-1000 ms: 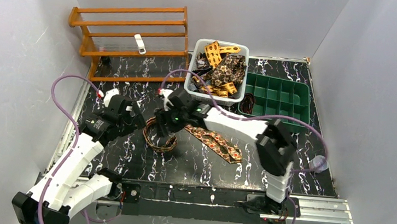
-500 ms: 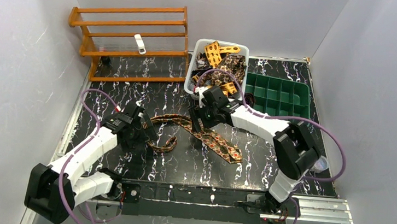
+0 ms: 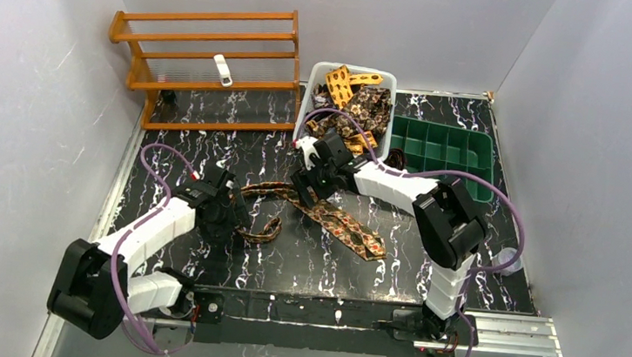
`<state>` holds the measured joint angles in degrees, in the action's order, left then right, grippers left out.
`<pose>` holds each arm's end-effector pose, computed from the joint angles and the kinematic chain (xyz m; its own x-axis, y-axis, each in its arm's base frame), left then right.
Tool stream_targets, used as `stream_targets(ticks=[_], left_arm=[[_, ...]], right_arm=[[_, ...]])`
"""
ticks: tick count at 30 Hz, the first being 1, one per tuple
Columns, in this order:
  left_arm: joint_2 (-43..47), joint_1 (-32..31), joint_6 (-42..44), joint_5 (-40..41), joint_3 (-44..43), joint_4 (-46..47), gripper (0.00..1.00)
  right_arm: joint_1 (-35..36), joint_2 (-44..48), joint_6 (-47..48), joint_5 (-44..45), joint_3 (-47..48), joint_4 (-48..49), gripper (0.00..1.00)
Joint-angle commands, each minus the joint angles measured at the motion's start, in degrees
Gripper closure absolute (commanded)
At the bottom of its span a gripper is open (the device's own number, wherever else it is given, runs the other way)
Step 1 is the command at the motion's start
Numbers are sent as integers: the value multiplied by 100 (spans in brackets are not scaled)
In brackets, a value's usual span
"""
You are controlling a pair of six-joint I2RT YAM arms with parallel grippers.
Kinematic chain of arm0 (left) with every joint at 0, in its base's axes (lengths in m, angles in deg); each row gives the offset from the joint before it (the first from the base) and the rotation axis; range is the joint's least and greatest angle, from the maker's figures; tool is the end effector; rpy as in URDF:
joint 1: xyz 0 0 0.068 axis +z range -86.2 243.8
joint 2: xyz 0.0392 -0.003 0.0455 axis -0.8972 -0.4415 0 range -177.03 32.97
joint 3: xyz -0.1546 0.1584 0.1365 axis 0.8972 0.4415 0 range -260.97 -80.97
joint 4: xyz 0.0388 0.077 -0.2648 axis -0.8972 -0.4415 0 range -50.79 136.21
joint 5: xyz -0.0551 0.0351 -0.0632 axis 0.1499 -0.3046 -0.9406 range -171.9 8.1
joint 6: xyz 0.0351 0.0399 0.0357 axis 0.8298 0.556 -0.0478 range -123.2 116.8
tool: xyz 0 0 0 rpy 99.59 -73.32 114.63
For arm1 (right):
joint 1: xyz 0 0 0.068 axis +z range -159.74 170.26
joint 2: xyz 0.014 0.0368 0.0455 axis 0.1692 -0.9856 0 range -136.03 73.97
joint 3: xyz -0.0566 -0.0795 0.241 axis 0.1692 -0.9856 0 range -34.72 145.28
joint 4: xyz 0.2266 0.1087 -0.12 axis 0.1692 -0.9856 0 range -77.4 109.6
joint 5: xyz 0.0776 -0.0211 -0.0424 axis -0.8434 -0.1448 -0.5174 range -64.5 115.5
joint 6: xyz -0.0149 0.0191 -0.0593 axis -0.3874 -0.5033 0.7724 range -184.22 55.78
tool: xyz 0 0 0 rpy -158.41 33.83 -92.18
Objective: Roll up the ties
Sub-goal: Flatten out the tie at the center of the board.
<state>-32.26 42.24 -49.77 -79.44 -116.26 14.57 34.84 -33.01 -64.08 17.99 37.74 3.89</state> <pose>0.2162 -0.0832 0.1532 -0.8151 -0.4580 -0.3546 -0.3547 0.8787 -0.3196 0.2967 0.3014 0.1589 -0.5455 -0.5411 -0.6400 -0.7568 0.6461 0.0989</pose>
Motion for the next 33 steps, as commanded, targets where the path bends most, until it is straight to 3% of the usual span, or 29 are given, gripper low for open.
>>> stream_targets(ticks=[1, 4, 11, 14, 17, 21, 24, 29, 33], left_arm=[[-159, -19, 167, 25, 154, 58, 28], [-256, -17, 193, 18, 194, 159, 39], [-309, -15, 529, -203, 24, 319, 56], [-368, -17, 884, -603, -150, 378, 59], [-466, -23, 1278, -1315, -266, 622, 59], [-750, -292, 1456, -2364, -423, 992, 62], [-1064, -760, 1395, -2463, -520, 1205, 64], [-1245, -936, 1323, -2222, -437, 1122, 69], [-861, -939, 1211, -1268, -611, 627, 44]], right_arm=[[-61, -331, 398, -451, 337, 324, 16], [-92, -516, 305, -649, 463, 276, 23], [-125, -13, 73, -956, -192, 94, 62], [-125, 661, -335, -578, -899, 1, 76], [-122, 1388, -931, 180, -1737, -215, 83], [-216, 2325, -1621, 1330, -2309, -914, 84], [-517, 2951, -1640, 1167, -2600, -618, 79], [-1248, 2446, -1495, 1784, -2102, -1280, 79], [-1285, 1940, -1091, 1418, -1373, -1575, 69]])
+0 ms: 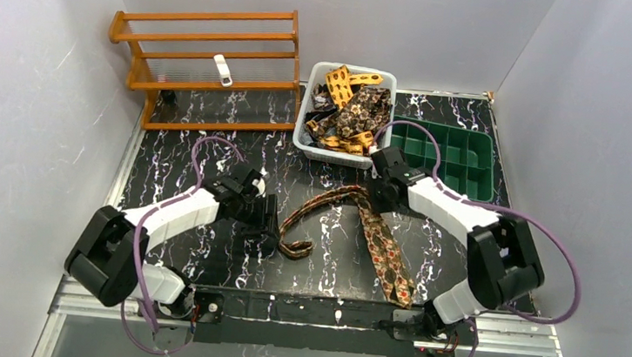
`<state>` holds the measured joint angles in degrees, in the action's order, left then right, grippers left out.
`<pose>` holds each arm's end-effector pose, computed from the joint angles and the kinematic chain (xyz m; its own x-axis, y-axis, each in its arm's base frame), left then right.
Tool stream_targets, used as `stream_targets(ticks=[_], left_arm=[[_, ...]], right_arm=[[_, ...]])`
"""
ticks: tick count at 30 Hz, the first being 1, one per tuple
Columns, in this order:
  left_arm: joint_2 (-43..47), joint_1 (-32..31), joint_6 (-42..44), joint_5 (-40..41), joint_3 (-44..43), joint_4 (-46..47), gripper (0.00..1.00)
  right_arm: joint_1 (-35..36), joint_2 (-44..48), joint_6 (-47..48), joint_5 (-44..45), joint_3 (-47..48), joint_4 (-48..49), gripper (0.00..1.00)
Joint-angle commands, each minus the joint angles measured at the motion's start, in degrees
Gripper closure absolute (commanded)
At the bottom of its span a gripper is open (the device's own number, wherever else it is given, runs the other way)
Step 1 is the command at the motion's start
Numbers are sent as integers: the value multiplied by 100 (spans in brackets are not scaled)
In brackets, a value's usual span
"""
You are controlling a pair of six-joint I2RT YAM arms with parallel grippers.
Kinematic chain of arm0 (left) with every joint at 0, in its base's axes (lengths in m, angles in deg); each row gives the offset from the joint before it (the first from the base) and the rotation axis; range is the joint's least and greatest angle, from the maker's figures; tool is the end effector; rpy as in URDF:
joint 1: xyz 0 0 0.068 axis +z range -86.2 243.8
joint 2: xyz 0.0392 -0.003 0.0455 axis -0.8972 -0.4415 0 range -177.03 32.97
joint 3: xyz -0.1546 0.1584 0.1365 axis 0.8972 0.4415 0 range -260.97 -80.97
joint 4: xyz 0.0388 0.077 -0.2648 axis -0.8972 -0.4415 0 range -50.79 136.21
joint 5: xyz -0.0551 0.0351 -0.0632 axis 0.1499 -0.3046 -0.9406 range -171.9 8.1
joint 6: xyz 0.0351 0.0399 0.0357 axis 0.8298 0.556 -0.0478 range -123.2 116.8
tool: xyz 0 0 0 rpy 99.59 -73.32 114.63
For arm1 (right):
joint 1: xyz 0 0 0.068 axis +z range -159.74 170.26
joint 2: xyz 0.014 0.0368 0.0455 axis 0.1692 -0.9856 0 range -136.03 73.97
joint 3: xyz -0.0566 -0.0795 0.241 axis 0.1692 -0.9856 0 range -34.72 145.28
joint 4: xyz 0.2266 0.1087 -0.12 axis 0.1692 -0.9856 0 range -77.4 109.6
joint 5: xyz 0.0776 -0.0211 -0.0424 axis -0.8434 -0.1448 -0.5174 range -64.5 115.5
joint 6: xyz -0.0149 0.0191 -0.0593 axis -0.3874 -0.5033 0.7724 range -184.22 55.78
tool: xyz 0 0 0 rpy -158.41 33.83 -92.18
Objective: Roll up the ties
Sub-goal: Flatten out the tie at the center of the board.
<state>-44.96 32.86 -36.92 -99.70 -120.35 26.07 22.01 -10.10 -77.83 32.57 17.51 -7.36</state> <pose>0.2269 -0.1538 0.1381 -0.9569 -0.0426 -0.2873 0.1137 0.8552 -0.5056 0.2695 0.1596 0.1696 -0.8170 -0.2310 -0.5283 -0.2837 0.9587 0.0196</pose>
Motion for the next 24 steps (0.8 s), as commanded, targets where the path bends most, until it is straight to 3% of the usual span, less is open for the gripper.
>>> stream_targets(ticks=[1, 4, 6, 13, 15, 18, 24], left_arm=[[516, 0, -116, 1143, -299, -684, 35], [874, 9, -302, 1899, -615, -1063, 30], [1077, 22, -433, 2364, -735, -1302, 24], [1340, 313, -704, 3056, -844, -1859, 21], [1395, 451, -714, 2990, -840, -1908, 19], [1425, 846, -712, 2525, -723, -1767, 16], [1621, 1423, -664, 1947, -648, -1534, 14]], right_arm=[[-2, -339, 357, -292, 772, -428, 63], [-5, -27, 548, -1205, 808, -17, 40], [2, 209, 691, -2168, 671, 504, 33], [280, 308, -147, -4752, -422, 2477, 37], [615, 147, -250, -4826, -550, 2646, 30], [1233, -114, 78, -4209, -520, 2563, 16], [1558, -712, 490, -3975, -403, 2298, 8]])
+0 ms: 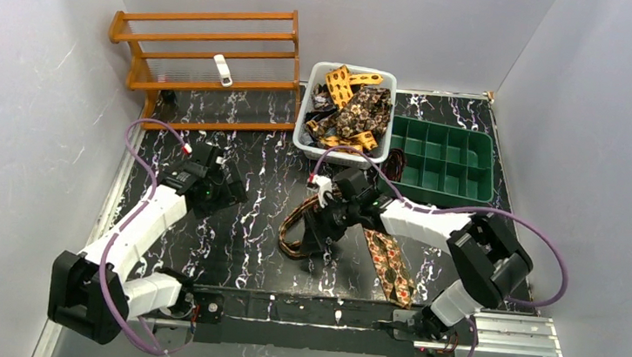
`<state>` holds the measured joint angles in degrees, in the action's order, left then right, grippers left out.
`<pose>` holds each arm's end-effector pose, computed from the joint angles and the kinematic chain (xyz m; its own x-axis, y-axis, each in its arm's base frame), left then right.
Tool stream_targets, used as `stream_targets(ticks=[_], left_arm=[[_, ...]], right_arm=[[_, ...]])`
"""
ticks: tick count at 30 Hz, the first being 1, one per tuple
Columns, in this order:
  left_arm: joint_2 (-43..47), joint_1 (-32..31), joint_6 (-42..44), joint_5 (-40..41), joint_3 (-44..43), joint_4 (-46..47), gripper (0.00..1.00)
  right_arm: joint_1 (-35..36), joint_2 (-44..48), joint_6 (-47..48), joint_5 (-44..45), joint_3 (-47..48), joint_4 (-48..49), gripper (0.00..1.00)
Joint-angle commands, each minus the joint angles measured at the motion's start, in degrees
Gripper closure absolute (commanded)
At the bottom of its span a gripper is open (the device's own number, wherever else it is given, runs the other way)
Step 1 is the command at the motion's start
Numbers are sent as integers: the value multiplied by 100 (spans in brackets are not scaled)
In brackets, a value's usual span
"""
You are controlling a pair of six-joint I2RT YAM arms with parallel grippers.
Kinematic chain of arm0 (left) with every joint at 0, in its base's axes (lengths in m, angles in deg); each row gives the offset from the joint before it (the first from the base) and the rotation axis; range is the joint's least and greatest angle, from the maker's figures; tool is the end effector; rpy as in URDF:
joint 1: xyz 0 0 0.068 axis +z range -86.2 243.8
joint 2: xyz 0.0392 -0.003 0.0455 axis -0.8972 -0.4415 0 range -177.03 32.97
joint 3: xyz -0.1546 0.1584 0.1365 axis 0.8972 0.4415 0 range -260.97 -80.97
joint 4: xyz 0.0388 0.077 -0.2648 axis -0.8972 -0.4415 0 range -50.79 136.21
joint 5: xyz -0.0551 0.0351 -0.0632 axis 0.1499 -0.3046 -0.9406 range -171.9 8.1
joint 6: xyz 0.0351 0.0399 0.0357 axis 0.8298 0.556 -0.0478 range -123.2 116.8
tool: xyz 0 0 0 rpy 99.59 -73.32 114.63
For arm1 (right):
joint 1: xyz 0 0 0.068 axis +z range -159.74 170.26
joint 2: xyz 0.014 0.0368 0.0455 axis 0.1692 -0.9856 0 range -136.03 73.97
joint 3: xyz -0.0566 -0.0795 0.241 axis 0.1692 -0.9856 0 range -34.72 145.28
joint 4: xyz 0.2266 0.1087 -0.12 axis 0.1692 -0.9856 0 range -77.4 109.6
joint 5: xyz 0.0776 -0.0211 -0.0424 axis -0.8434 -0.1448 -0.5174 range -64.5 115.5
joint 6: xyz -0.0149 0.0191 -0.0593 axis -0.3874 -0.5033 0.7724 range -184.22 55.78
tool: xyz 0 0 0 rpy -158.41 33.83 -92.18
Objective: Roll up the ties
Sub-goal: Flatten out the tie at the center of the board.
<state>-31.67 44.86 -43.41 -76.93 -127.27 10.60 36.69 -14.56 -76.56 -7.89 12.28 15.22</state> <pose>0.2415 -0.0784 0.2145 -0.7617 -0.4186 -0.4946 -0.2836 0.9017 -0.3263 0.2082 0.2584 0.1517 -0.6692 -0.4447 -0.5953 -0.7431 0.4023 0.5348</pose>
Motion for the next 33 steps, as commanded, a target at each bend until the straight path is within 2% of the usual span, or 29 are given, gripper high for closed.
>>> stream_targets(ticks=[1, 3, 7, 13, 19, 23, 26, 31, 33], left_arm=[[320, 232, 5, -308, 36, 14, 14], [344, 242, 58, -239, 10, -55, 14], [415, 255, 91, -29, -52, -250, 14], [751, 264, -118, 868, -307, -825, 13], [1047, 285, -454, 1848, -713, -1569, 12], [1242, 287, -592, 2096, -798, -1819, 7], [1401, 289, -709, 2097, -798, -1902, 7], [1551, 294, -628, 1957, -675, -1619, 2], [1454, 290, -569, 1771, -641, -1475, 2]], right_arm=[[177, -388, 487, 104, 218, -132, 8], [330, -649, 626, 105, 433, -378, 8], [558, -1056, 562, -132, 843, -607, 16], [923, -1606, -102, -631, 1591, -13, 34], [1214, -2881, -654, -734, 3426, 112, 27], [1228, -3077, -466, -214, 4292, -68, 22], [1178, -2713, -186, 505, 4037, -6, 16], [1094, -1897, 406, 1313, 3569, -442, 12], [1091, -1524, 665, 1892, 3158, -221, 9]])
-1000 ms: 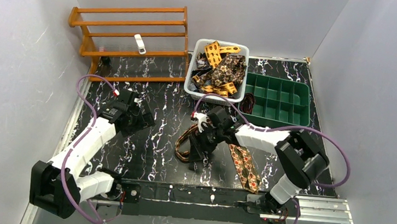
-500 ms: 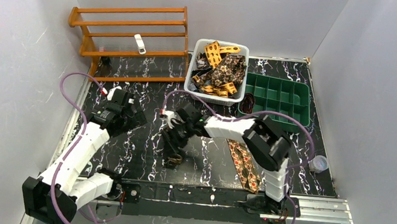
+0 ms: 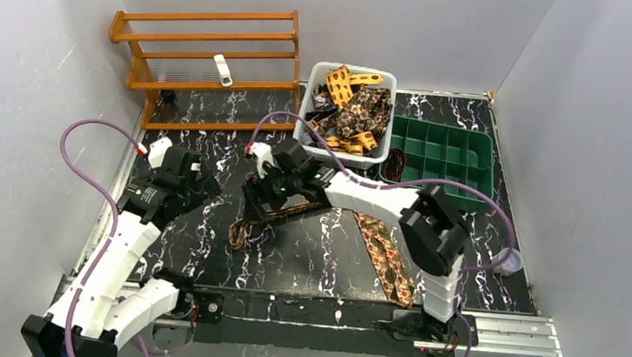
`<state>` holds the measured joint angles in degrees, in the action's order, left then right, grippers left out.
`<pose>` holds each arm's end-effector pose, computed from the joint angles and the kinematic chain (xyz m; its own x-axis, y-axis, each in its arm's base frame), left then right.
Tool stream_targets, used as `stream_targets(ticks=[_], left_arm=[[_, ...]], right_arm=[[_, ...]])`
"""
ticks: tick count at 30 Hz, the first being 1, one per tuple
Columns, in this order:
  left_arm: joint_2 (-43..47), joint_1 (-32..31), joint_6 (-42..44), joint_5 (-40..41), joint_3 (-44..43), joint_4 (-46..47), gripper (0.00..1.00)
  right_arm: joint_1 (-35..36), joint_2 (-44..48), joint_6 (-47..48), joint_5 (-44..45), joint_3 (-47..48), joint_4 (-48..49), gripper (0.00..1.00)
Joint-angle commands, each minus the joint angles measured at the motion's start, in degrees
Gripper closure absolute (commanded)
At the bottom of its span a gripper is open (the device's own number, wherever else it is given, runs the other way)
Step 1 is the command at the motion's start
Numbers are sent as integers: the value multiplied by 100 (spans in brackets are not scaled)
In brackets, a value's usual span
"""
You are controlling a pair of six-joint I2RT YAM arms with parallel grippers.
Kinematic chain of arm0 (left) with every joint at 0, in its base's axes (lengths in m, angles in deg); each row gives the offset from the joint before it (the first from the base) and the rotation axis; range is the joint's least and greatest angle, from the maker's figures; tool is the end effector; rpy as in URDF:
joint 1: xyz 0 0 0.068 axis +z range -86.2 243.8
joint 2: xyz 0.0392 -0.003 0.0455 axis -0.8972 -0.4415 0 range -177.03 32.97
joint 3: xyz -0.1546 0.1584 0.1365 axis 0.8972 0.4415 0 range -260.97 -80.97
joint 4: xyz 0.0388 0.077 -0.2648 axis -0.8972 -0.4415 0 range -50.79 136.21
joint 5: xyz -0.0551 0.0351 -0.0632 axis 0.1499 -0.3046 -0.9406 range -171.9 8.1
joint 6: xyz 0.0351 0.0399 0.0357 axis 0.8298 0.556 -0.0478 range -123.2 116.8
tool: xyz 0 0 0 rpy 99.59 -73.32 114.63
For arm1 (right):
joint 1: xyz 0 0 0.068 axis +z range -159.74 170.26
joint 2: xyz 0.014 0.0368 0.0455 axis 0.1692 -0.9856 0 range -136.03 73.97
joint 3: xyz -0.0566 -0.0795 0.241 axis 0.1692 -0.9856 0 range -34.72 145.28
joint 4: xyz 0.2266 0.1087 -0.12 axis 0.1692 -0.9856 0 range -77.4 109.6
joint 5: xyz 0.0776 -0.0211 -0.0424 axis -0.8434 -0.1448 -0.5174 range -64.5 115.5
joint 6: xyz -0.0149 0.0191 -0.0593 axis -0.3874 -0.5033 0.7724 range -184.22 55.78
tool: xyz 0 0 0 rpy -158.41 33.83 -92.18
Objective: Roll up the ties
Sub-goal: Flatten out the tie at the center of the board.
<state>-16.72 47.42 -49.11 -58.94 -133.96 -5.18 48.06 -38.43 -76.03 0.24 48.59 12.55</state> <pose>0.1944 -0.0370 0.2907 -0.5038 -0.5412 -0.6733 -0.5061 0.8165 -0.2777 0.2329 0.4096 0.1997 -0.5017 -0.4495 -0.7391 -0.8646 0.2883 0.4116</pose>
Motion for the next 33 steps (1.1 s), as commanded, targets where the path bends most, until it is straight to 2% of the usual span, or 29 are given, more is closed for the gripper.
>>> stream_targets(ticks=[1, 3, 5, 8, 10, 12, 17, 23, 29, 33], left_arm=[[-120, 30, 25, -149, 41, 163, 2], [-282, 35, 14, -312, 52, 191, 2], [-384, 32, -11, -418, 93, 208, 2], [-439, 31, -124, -604, 208, 220, 2], [-438, 32, -233, -748, 327, 210, 2], [-389, 38, -366, -842, 463, 194, 2], [-149, 36, -611, -919, 746, 185, 2], [-24, 30, -766, -802, 739, -1, 2], [99, 36, -830, -837, 794, 7, 2], [132, 33, -819, -879, 840, 22, 1]], right_arm=[[-49, 1044, 743, 1342, -685, 219, 8], [-71, 1315, 817, 2002, -1122, 618, 2], [-145, 1387, 883, 2217, -1370, 888, 1], [-308, 1002, 1412, 1404, -994, 419, 1], [-322, 696, 1898, 968, -775, 84, 5], [-314, 568, 2379, 642, -846, 202, 8], [-300, 640, 3428, -481, -1365, 1190, 8], [-248, 119, 4146, -907, -1000, 1163, 10], [-149, -393, 4307, -935, -648, 1272, 22], [-108, -577, 4319, -801, -654, 1329, 38]])
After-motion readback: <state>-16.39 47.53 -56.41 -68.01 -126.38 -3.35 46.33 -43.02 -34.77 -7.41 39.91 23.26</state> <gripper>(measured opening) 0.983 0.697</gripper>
